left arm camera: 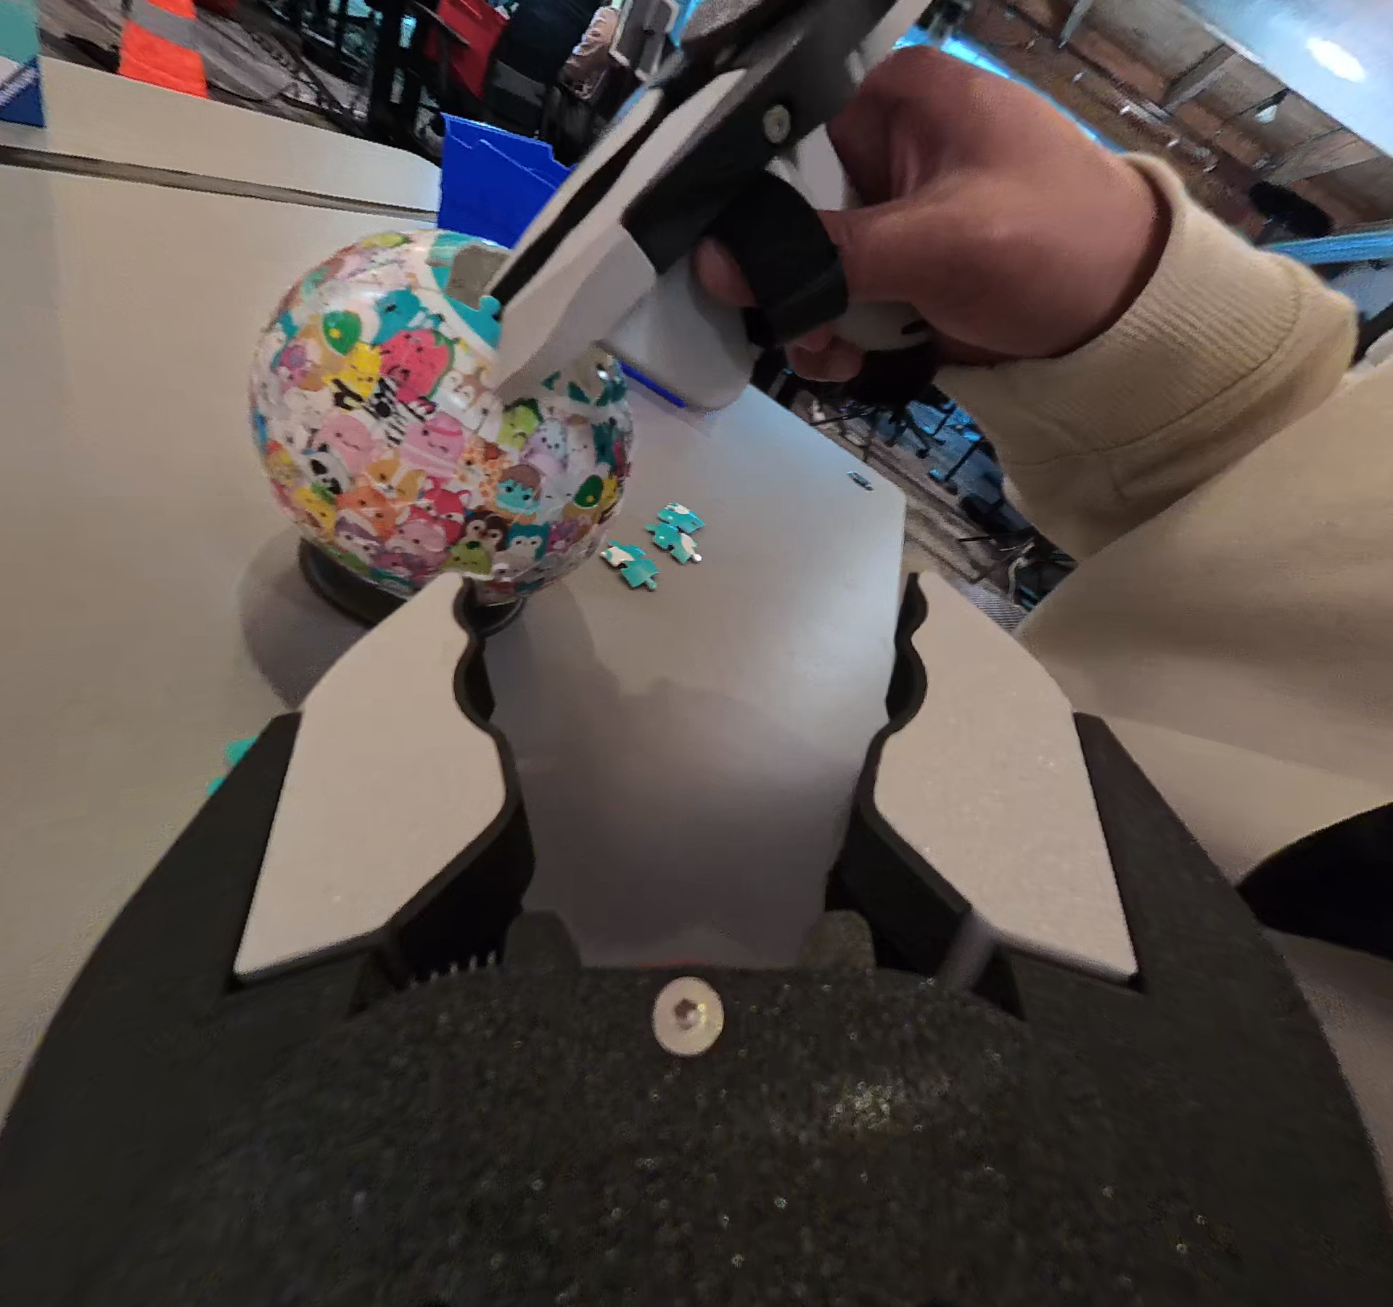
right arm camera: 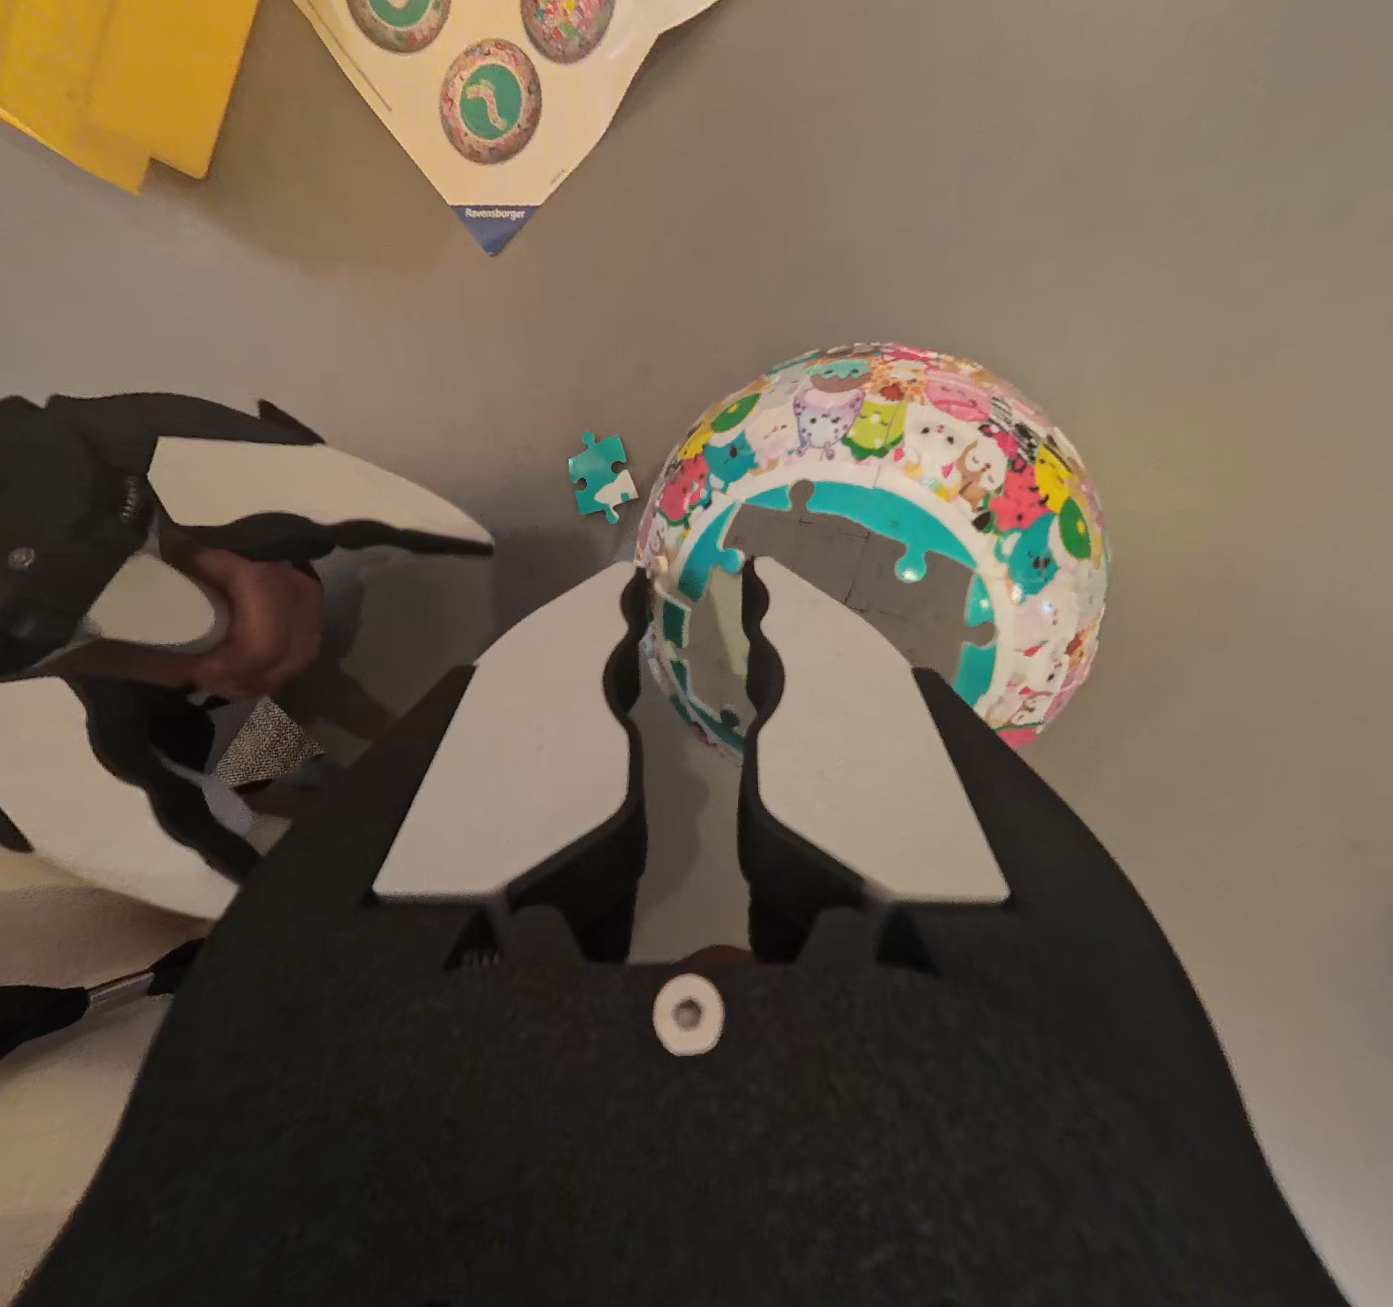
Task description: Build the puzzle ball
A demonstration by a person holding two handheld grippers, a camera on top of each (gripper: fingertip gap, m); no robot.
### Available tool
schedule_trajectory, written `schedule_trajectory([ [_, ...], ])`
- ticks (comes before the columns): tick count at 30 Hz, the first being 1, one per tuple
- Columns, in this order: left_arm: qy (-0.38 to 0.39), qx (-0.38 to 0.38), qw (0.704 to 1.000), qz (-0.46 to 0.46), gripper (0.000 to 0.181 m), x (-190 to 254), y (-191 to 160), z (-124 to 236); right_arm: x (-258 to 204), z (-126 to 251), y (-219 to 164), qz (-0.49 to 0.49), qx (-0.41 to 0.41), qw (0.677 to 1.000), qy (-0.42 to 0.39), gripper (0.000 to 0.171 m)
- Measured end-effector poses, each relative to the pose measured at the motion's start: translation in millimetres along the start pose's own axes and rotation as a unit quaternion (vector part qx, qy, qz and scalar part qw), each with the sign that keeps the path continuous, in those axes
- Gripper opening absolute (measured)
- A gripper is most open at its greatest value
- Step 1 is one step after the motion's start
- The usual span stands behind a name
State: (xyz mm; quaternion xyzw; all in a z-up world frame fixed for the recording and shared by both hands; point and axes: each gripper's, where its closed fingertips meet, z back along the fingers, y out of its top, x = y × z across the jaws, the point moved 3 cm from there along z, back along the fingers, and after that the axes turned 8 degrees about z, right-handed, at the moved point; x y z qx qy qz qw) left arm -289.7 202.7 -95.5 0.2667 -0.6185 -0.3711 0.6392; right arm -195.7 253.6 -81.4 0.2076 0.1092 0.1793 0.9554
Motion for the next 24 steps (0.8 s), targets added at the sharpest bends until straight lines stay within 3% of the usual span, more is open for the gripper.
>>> schedule_trajectory([
  [24,-0.008,-0.001,1.0,0.002,0.101,-0.3,-0.6,2.3,-1.4,-5.6,2.1,-0.028,-0.024,0.998,0.041,0.016],
])
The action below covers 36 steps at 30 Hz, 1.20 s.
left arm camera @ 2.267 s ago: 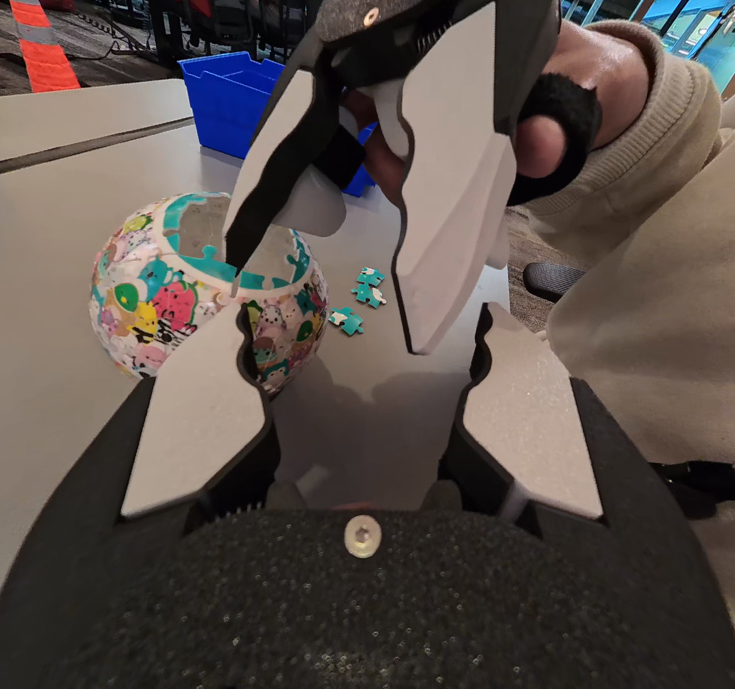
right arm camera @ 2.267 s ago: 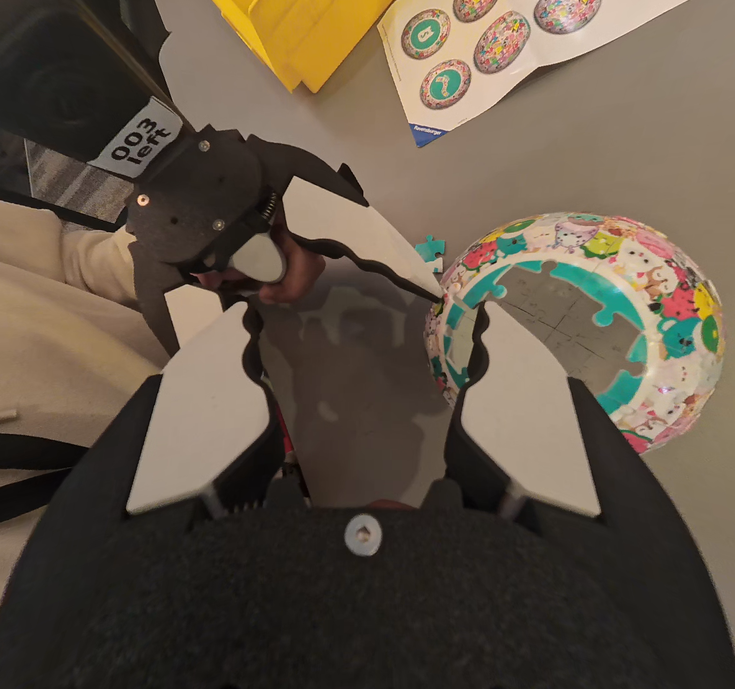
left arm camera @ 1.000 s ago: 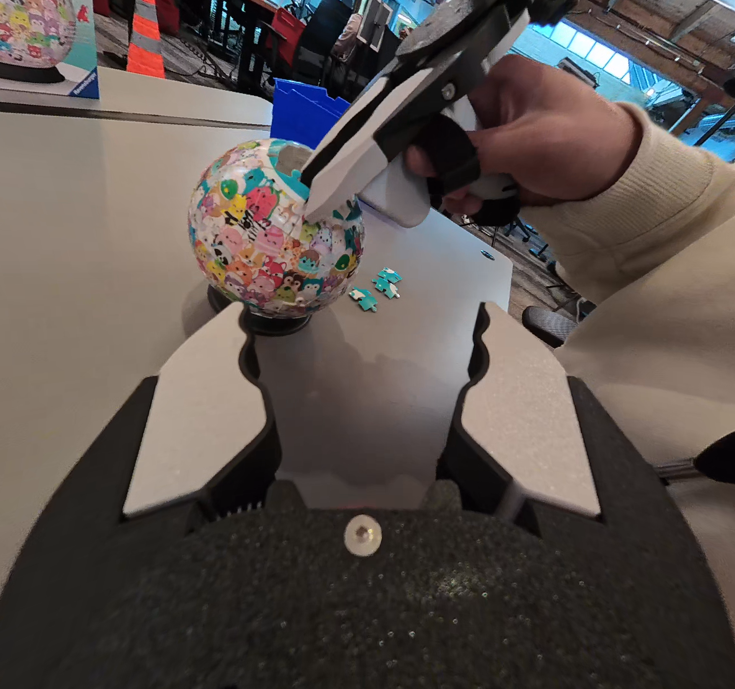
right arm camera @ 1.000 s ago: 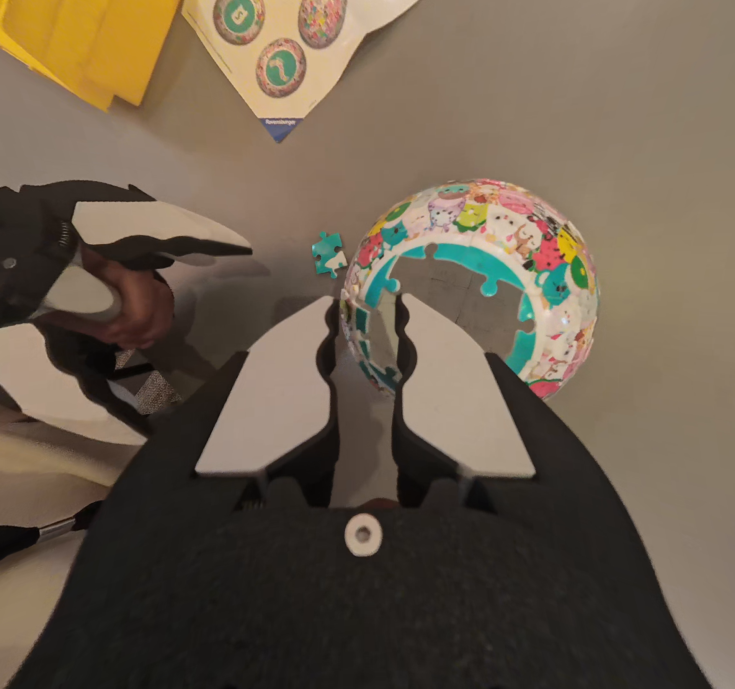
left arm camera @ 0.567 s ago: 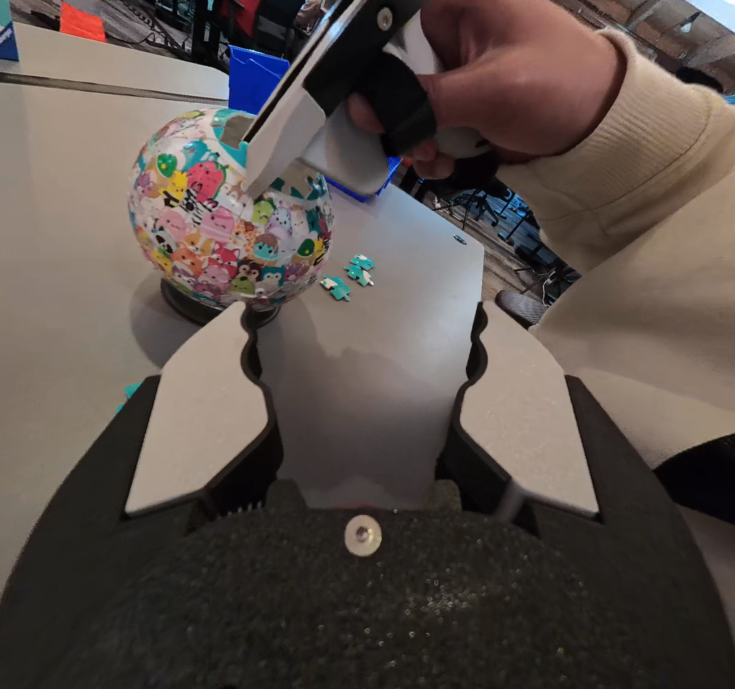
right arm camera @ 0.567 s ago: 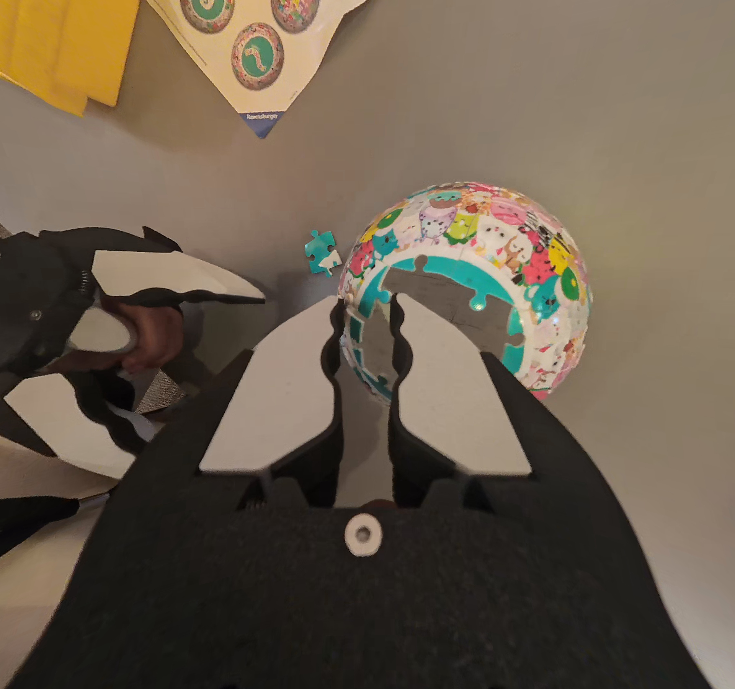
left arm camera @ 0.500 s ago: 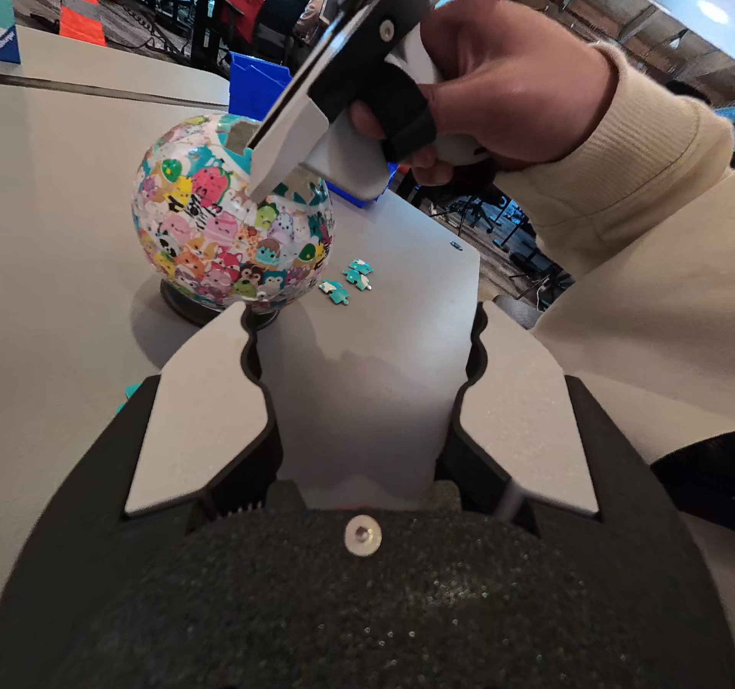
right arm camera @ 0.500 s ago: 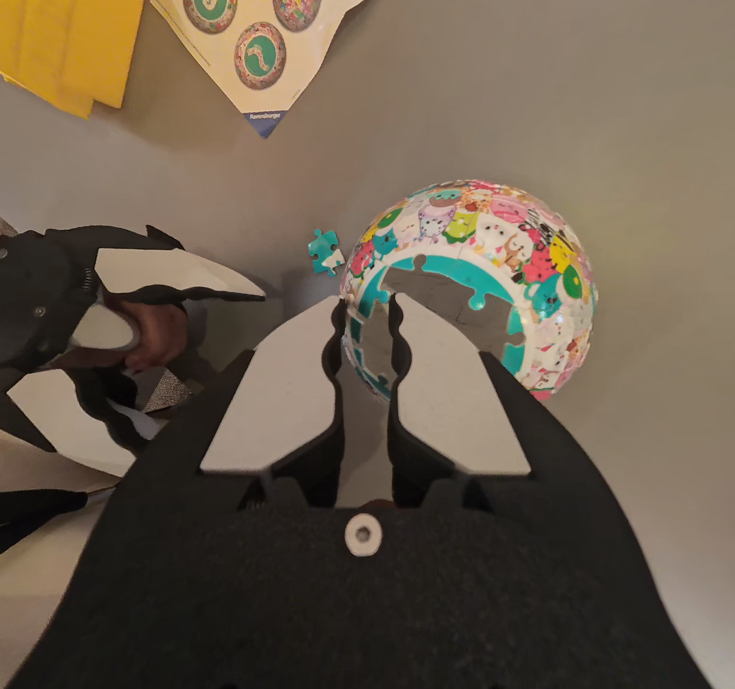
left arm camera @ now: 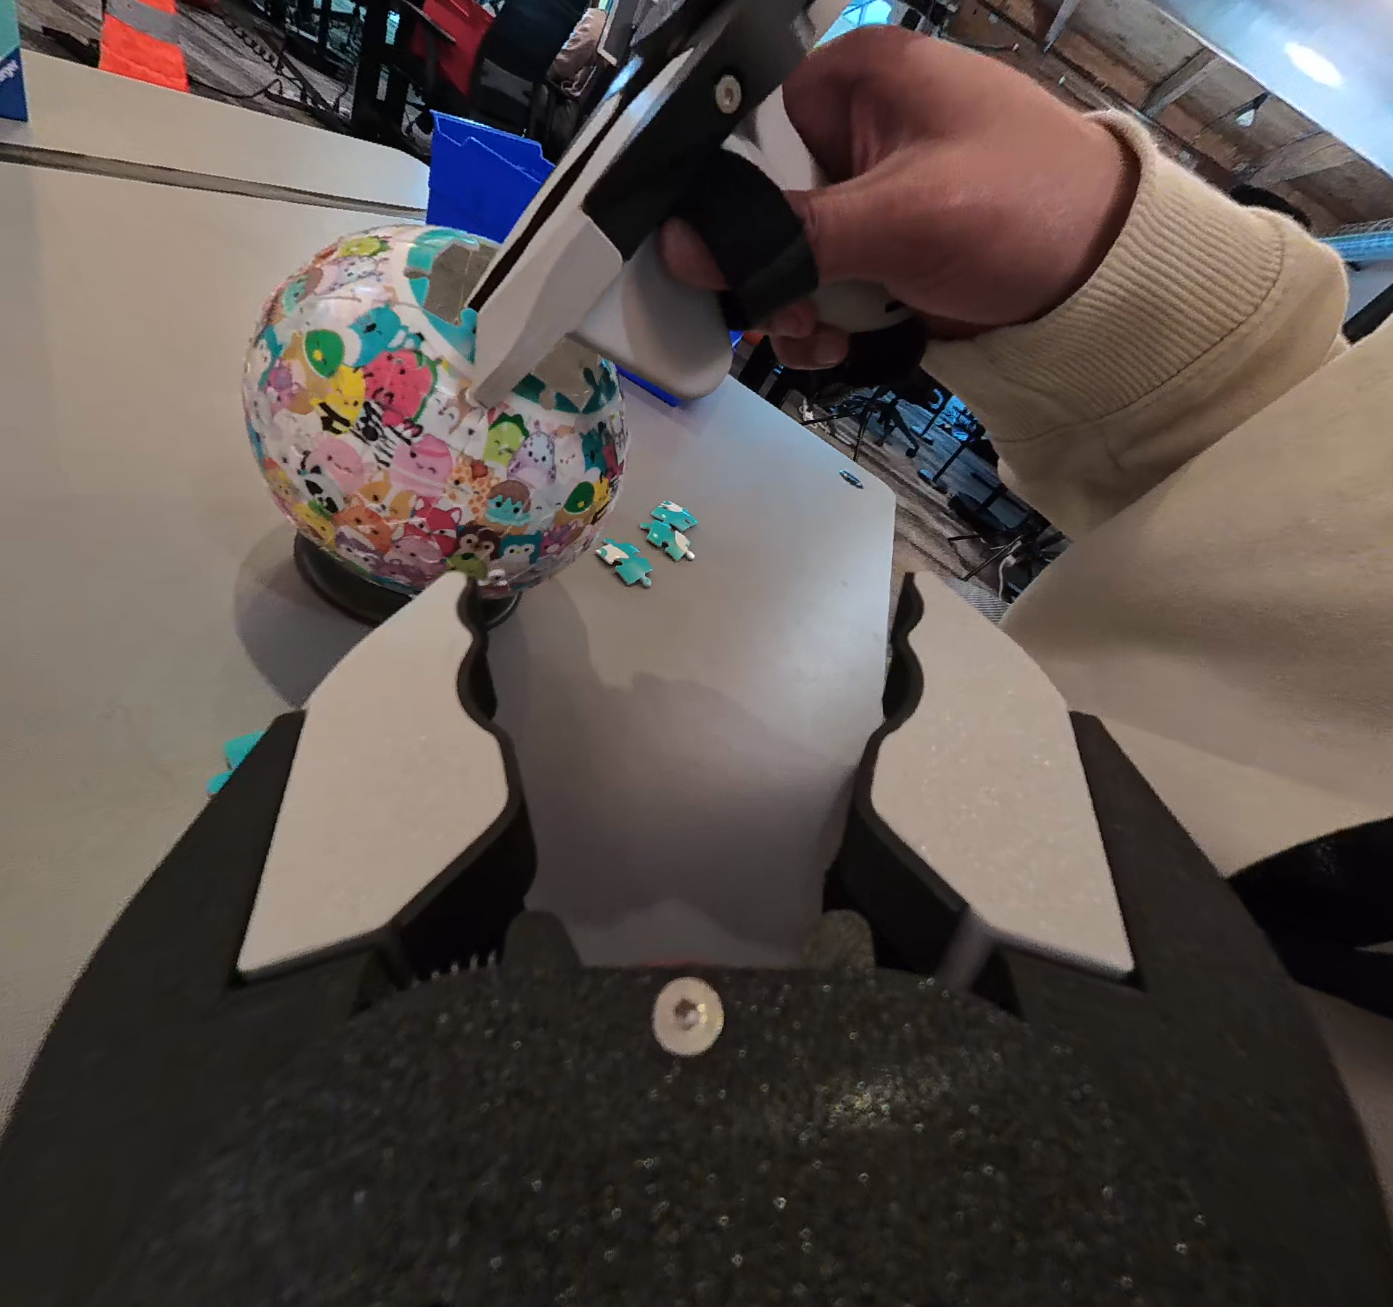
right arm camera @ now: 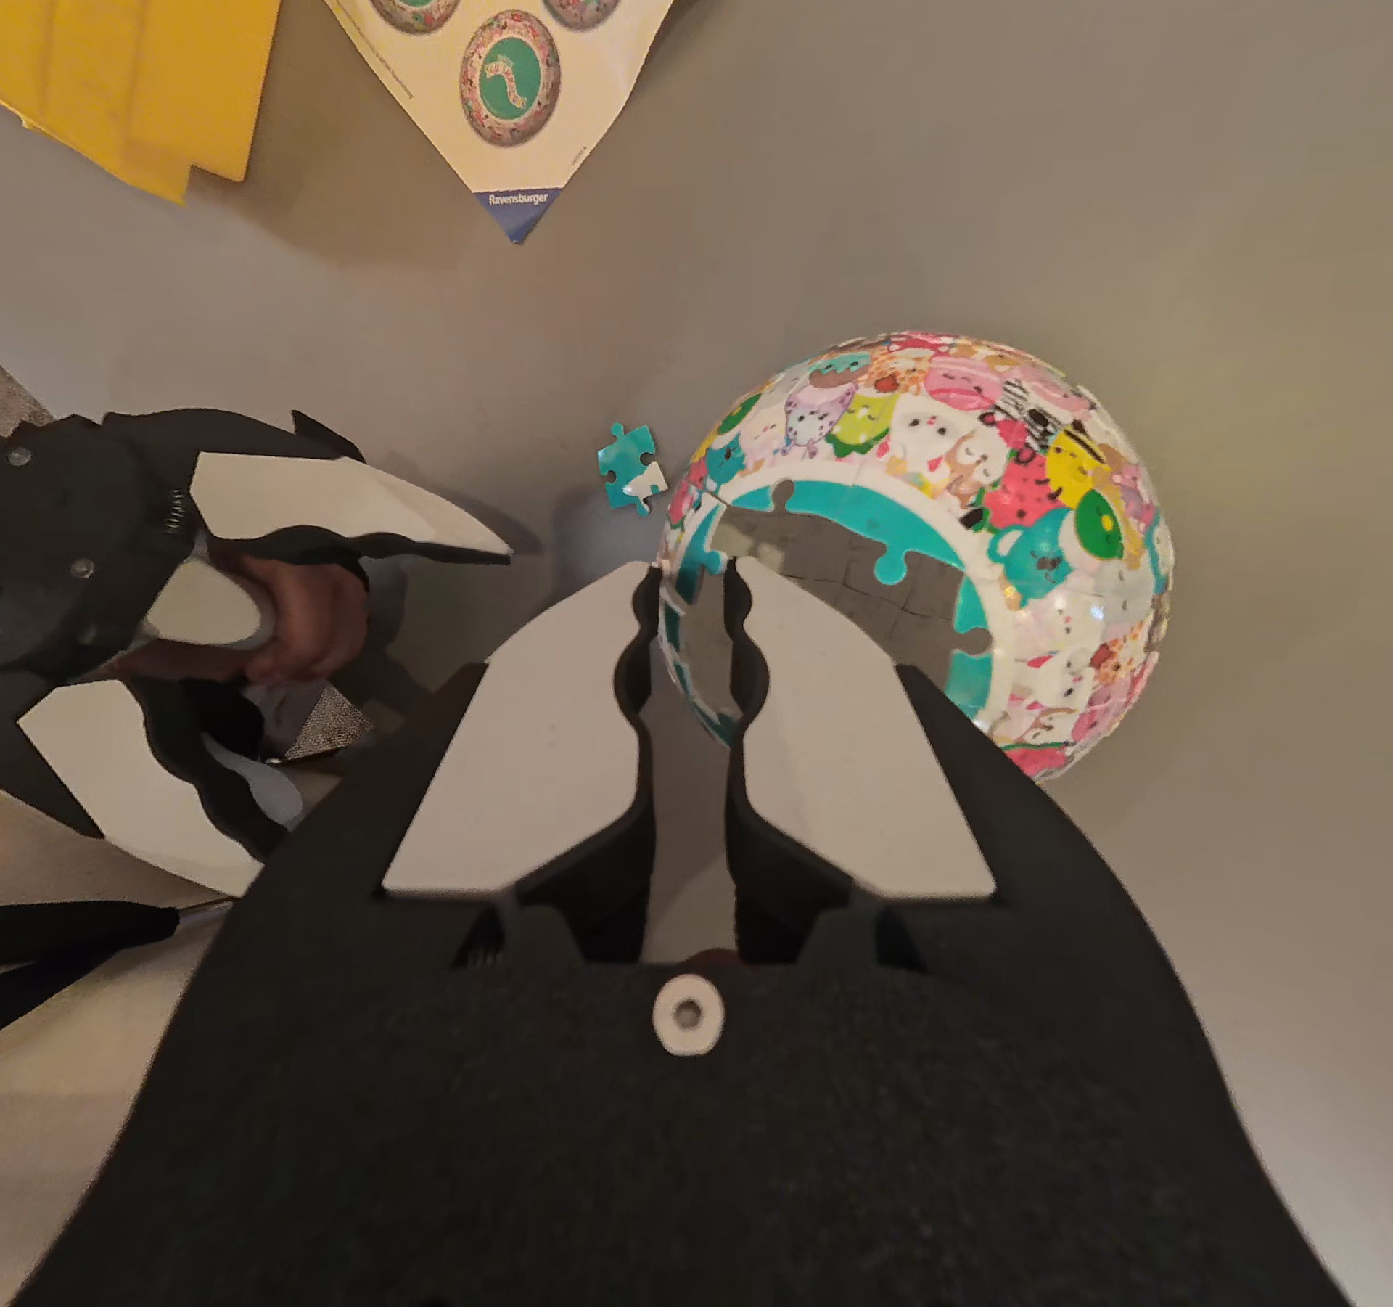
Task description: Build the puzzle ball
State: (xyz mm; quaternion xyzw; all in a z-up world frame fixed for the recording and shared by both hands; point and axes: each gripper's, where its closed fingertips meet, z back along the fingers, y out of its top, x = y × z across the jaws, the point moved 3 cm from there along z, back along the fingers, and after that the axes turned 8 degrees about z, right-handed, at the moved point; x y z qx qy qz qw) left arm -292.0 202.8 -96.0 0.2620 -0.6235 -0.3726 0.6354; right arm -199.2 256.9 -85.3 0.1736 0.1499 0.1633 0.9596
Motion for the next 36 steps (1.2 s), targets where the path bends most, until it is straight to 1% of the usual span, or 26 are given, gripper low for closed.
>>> schedule_trajectory([
  [5,-0.044,0.004,0.999,0.02,0.102,7,0,-16,-1,-2,0,0.002,-0.006,1.0,0.01,0.014],
  [7,-0.052,0.012,0.999,0.007,0.104,12,3,-26,-3,-4,0,0.006,-0.009,1.0,0.013,0.013],
  [11,-0.021,0.019,0.999,-0.016,0.116,4,8,-41,-4,-5,2,0.011,-0.005,1.0,0.023,0.011],
  [16,-0.019,0.008,1.0,-0.009,0.116,0,6,-48,-1,-5,1,0.014,-0.003,1.0,0.022,0.01],
  [20,-0.012,0.02,1.0,-0.013,0.116,-1,11,-45,-2,-4,1,0.018,0.0,1.0,0.025,0.012],
  [23,-0.01,0.012,1.0,-0.013,0.116,-4,8,-48,-4,1,2,0.016,0.007,0.999,0.029,0.028],
  [26,-0.009,0.015,1.0,-0.016,0.115,-2,9,-46,-5,17,-2,0.032,0.012,0.999,0.01,0.031],
  [28,-0.01,0.021,1.0,-0.019,0.114,1,11,-43,-15,38,2,0.064,0.048,0.997,0.021,0.031],
  [29,-0.01,0.026,0.999,-0.022,0.113,3,11,-43,-15,49,4,0.089,0.067,0.994,0.016,0.031],
  [30,-0.009,0.025,0.999,-0.024,0.113,3,11,-43,-9,60,4,0.118,0.083,0.99,-0.007,0.032],
  [31,-0.006,0.018,1.0,-0.024,0.114,1,9,-45,4,70,5,0.147,0.106,0.983,-0.042,0.04],
  [32,-0.002,0.009,1.0,-0.025,0.115,-1,7,-47,25,76,4,0.161,0.132,0.973,-0.099,0.049],
  [33,0.001,0.006,1.0,-0.026,0.115,-2,6,-48,47,78,0,0.166,0.147,0.965,-0.139,0.063],
  [34,0.001,0.006,1.0,-0.027,0.115,-3,7,-49,60,74,-5,0.174,0.156,0.963,-0.135,0.073],
  [35,-0.001,0.008,1.0,-0.025,0.115,-2,7,-50,67,64,-11,0.18,0.161,0.965,-0.098,0.075],
  [36,-0.002,0.008,1.0,-0.024,0.115,-2,7,-51,71,49,-20,0.171,0.161,0.971,-0.045,0.09],
])
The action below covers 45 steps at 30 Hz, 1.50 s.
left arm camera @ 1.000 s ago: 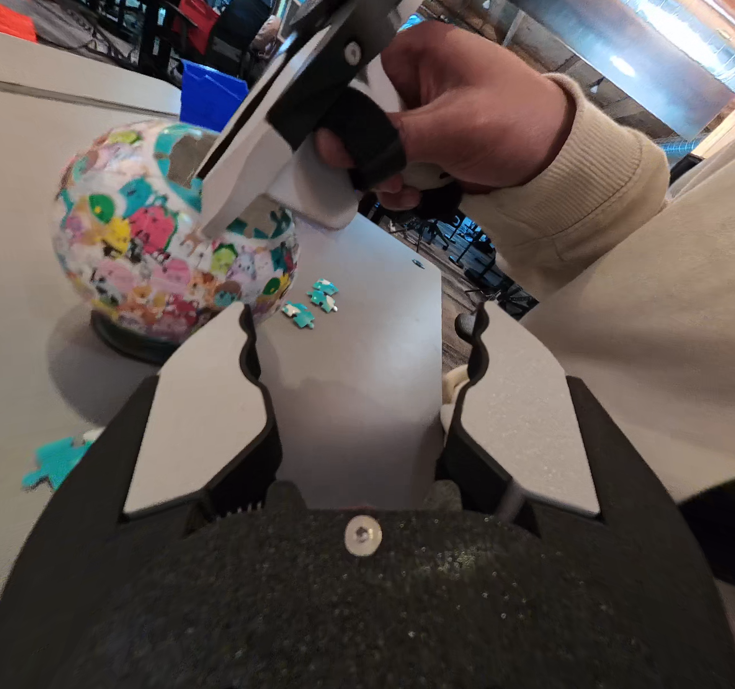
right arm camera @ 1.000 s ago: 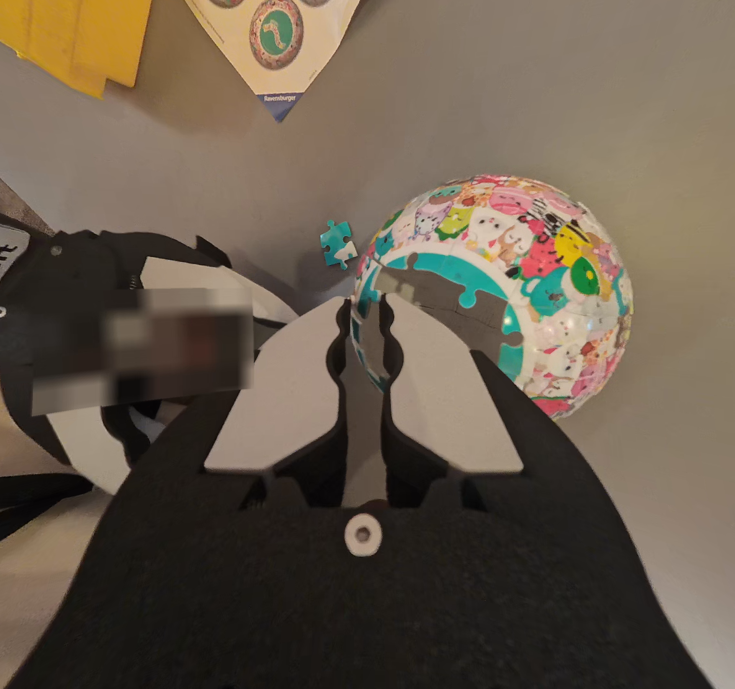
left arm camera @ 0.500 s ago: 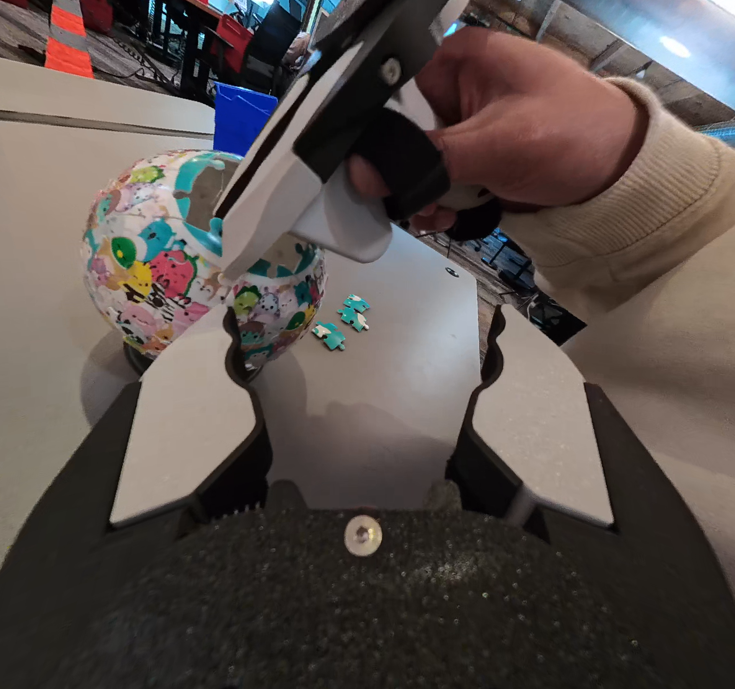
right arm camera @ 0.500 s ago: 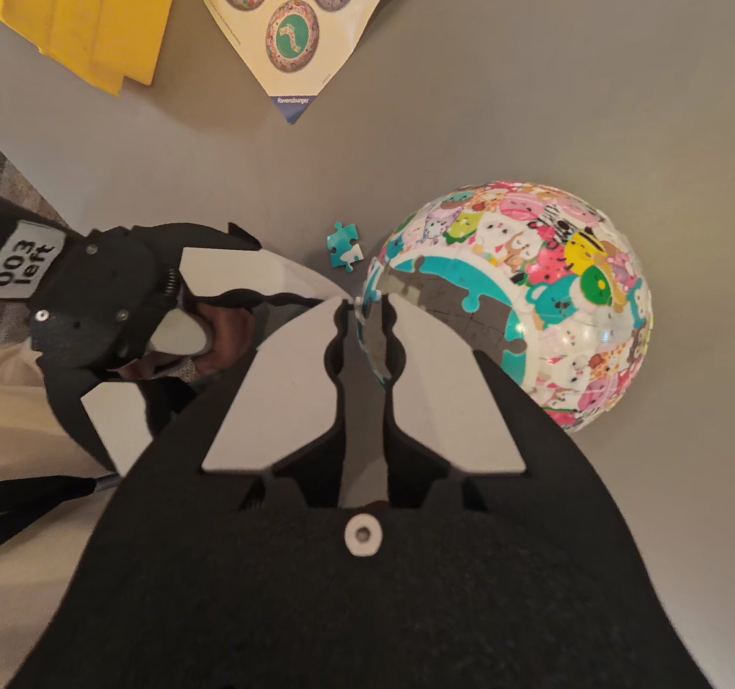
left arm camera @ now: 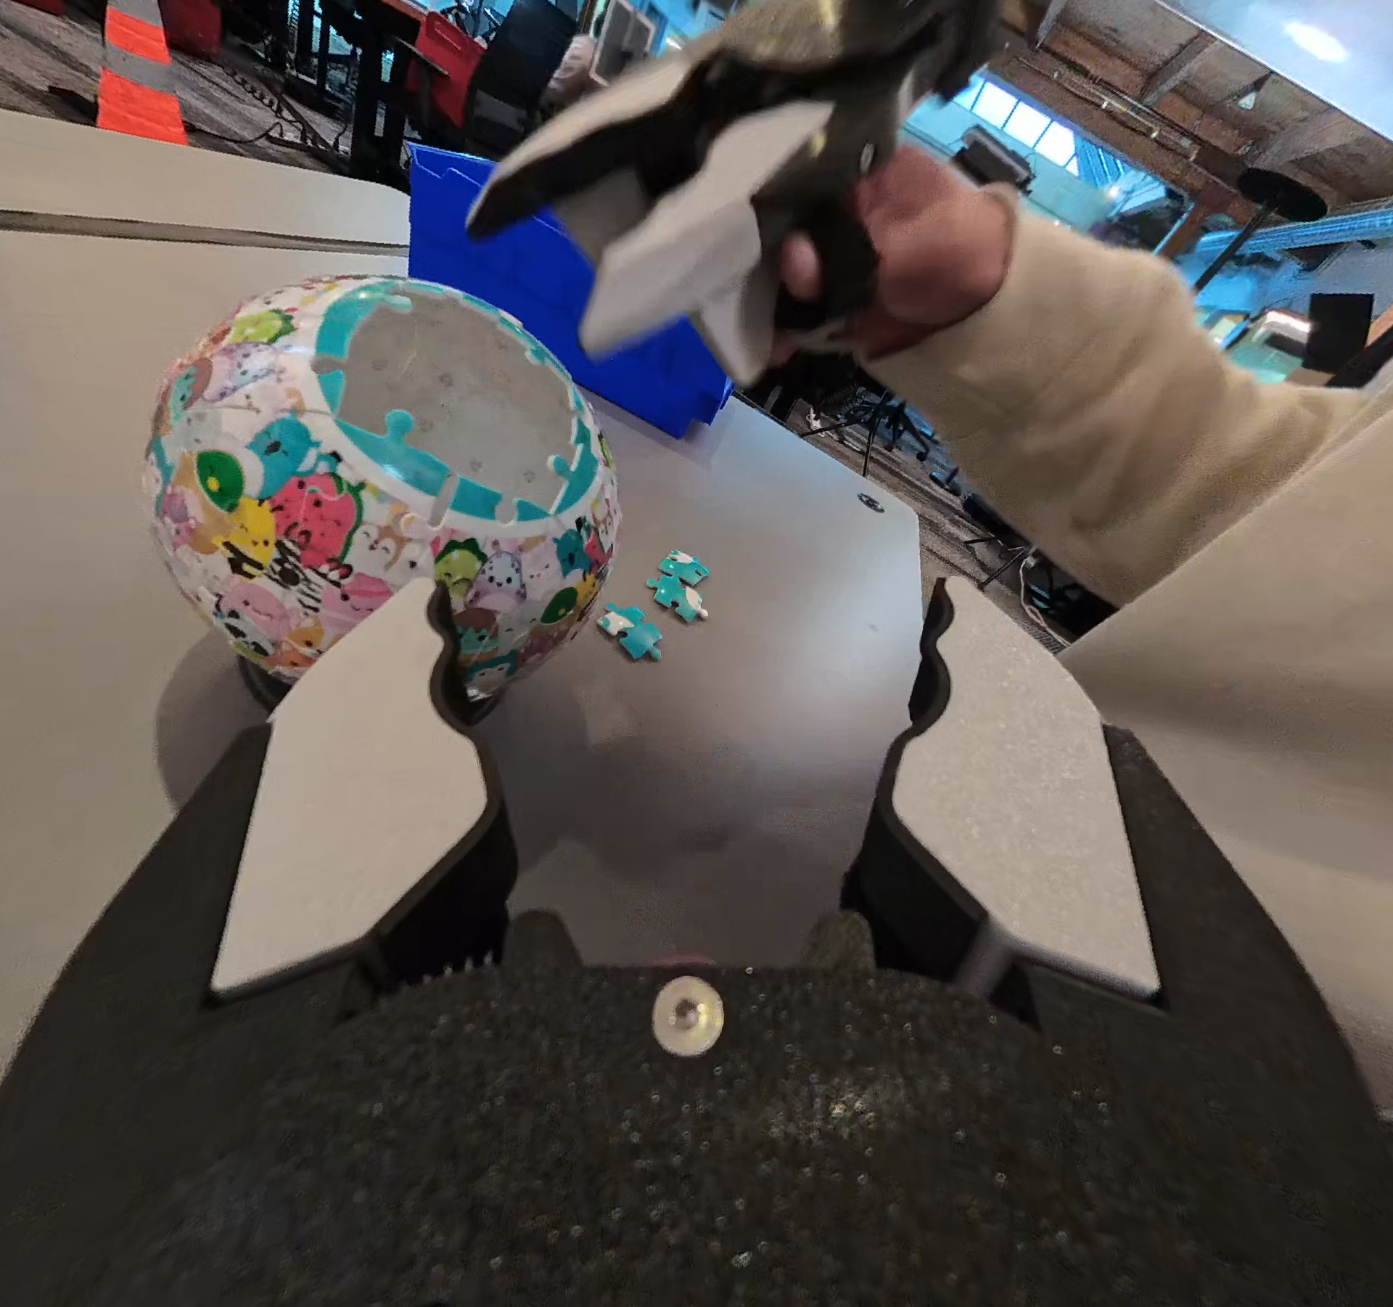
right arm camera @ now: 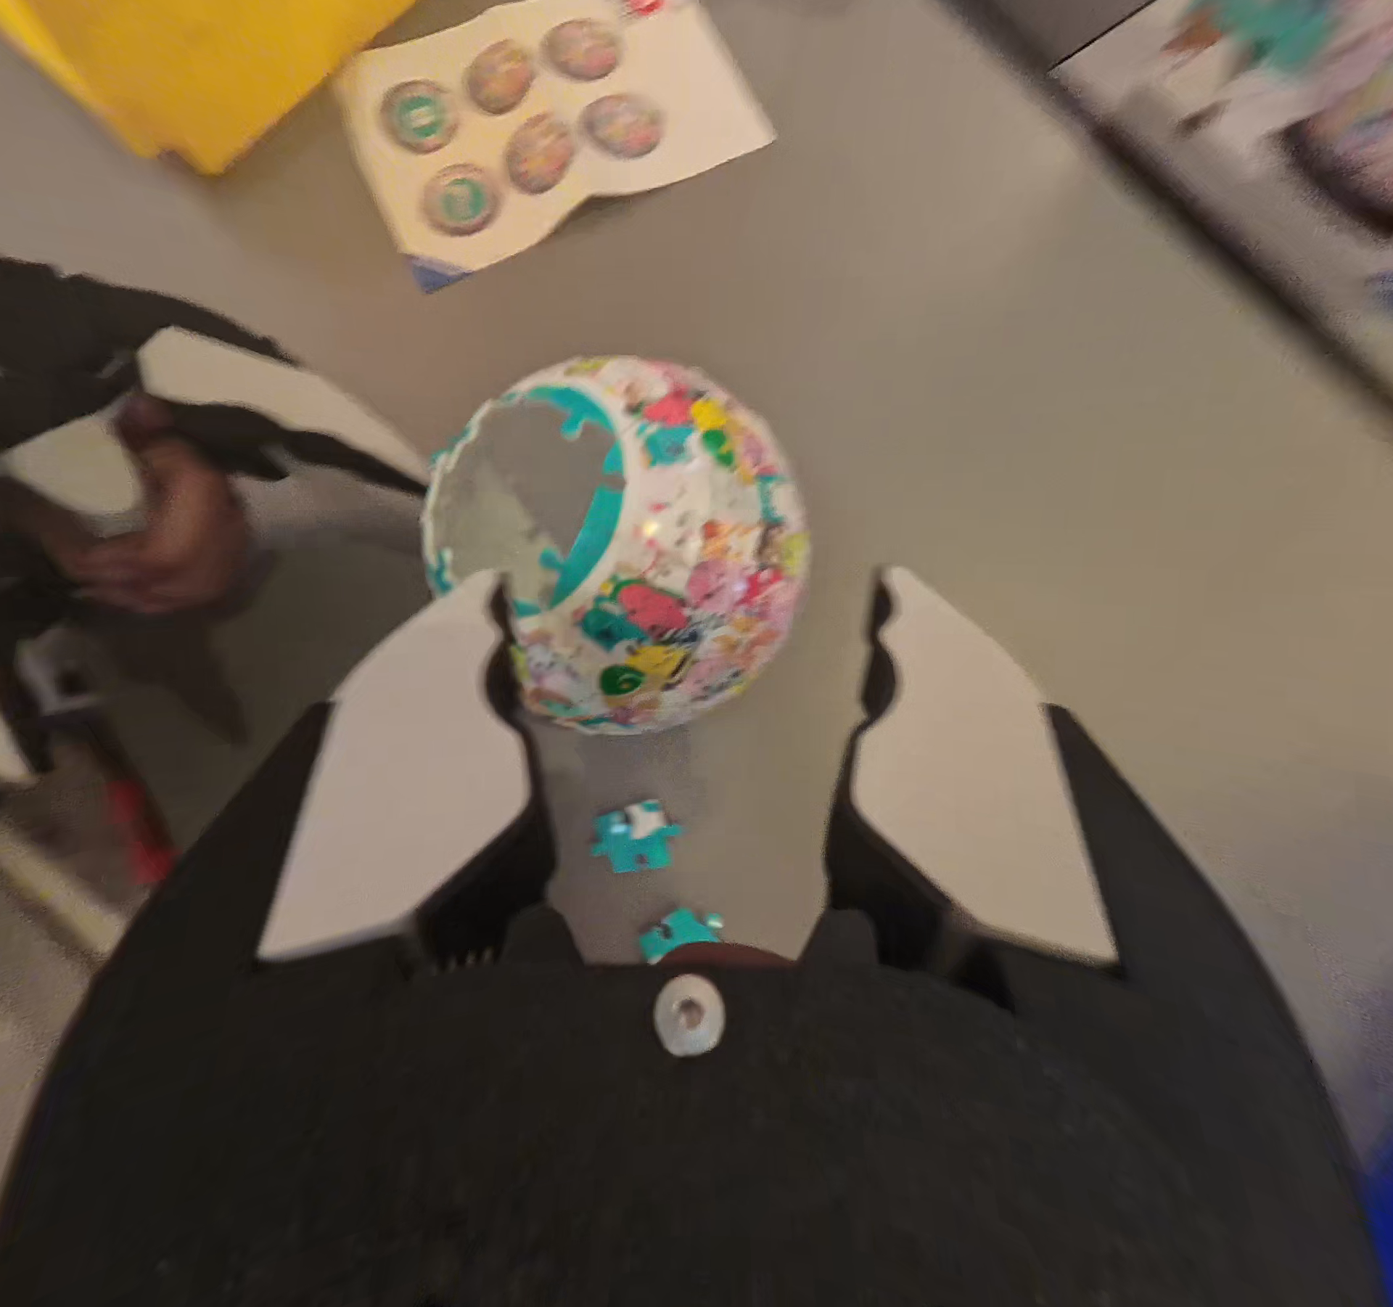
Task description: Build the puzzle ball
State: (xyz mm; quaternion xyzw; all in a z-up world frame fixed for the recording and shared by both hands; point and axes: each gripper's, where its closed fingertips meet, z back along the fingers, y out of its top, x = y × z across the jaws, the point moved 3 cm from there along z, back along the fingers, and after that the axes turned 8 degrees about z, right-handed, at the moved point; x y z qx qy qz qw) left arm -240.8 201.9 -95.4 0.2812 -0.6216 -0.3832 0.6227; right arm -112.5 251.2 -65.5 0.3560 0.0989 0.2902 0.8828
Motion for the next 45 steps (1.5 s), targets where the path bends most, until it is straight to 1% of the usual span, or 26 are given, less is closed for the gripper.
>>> schedule_trajectory([
  [1,0.001,-0.001,1.0,0.0,0.115,0,0,0,-7,-11,-9,-0.023,0.008,0.998,0.066,0.113],
  [2,0.003,-0.003,1.0,-0.001,0.115,0,0,0,-13,-19,-16,-0.042,0.015,0.992,0.117,0.116],
  [3,0.006,-0.004,1.0,-0.004,0.115,1,-1,0,-17,-26,-20,-0.06,0.021,0.987,0.151,0.117],
  [4,0.008,-0.005,1.0,-0.007,0.115,1,-2,0,-19,-31,-21,-0.073,0.026,0.983,0.164,0.122],
  [6,0.01,-0.007,1.0,-0.009,0.114,1,-2,-2,-20,-34,-19,-0.073,0.028,0.983,0.167,0.125],
  [10,0.012,-0.009,1.0,-0.011,0.111,-1,-3,-3,-22,-37,-18,-0.052,0.008,0.987,0.15,0.132],
  [11,0.014,-0.009,1.0,-0.009,0.112,-1,-3,-2,-21,-38,-19,-0.047,0.003,0.989,0.14,0.129],
  [18,0.011,0.0,1.0,-0.015,0.113,5,1,2,-23,-39,-22,-0.036,-0.017,0.992,0.118,0.126],
  [20,0.012,0.002,1.0,-0.017,0.113,4,2,3,-18,-33,-22,-0.029,-0.034,0.995,0.092,0.122],
  [23,0.017,0.006,1.0,-0.018,0.114,2,4,4,-24,-8,5,-0.021,-0.02,0.997,0.072,0.112],
  [26,0.023,0.01,0.999,-0.021,0.115,0,6,4,-58,11,42,-0.006,-0.007,0.993,0.115,0.108],
  [28,0.023,0.01,0.999,-0.022,0.116,0,7,3,-85,6,54,-0.012,-0.027,0.987,0.16,0.108],
  [30,0.025,0.01,0.999,-0.023,0.116,-1,8,1,-101,-5,57,-0.026,-0.044,0.98,0.192,0.107],
  [32,0.025,0.012,0.999,-0.023,0.116,-2,10,1,-105,-15,54,-0.041,-0.061,0.975,0.21,0.105],
  [34,0.028,0.013,0.999,-0.023,0.117,-4,10,1,-107,-20,53,-0.059,-0.062,0.97,0.228,0.105],
  [37,0.03,0.015,0.999,-0.019,0.118,-8,11,2,-102,-26,49,-0.061,-0.079,0.971,0.215,0.106],
  [41,0.029,0.013,0.999,-0.018,0.119,-9,12,0,-96,-26,49,-0.058,-0.084,0.975,0.199,0.106],
  [45,0.028,0.009,0.999,-0.021,0.119,-9,11,-3,-101,-31,43,-0.06,-0.098,0.971,0.208,0.11],
])
